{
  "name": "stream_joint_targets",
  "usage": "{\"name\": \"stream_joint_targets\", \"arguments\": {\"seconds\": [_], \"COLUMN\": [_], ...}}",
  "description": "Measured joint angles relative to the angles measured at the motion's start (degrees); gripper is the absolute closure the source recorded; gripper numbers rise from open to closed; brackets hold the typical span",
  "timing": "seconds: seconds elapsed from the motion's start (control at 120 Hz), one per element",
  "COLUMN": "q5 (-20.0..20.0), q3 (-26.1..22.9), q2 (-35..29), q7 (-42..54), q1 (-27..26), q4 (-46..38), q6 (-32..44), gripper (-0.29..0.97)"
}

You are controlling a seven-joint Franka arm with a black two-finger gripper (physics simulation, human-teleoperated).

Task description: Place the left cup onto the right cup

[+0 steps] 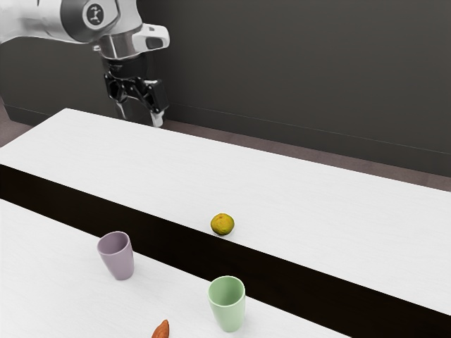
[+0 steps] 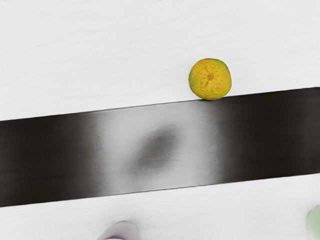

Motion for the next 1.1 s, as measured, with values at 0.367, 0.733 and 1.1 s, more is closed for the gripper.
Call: {"name": "stream_joint_targets", "arguments": {"seconds": [0.367,0.733,1.1], "q5": [-0.3,-0.7,-1.3], "q3": [0.7,5.8,6.1], "q2": [-5.7,-17.5,-20.3], "q7": [0.6,-2.7,-5.7], "q1": [-9.7,-3.4,-3.4], "q4": [-7.4,-33.1,-53.3], "q6": [-0.3,7.8,29.4], "gripper": [0.00,0.00,0.00]}}
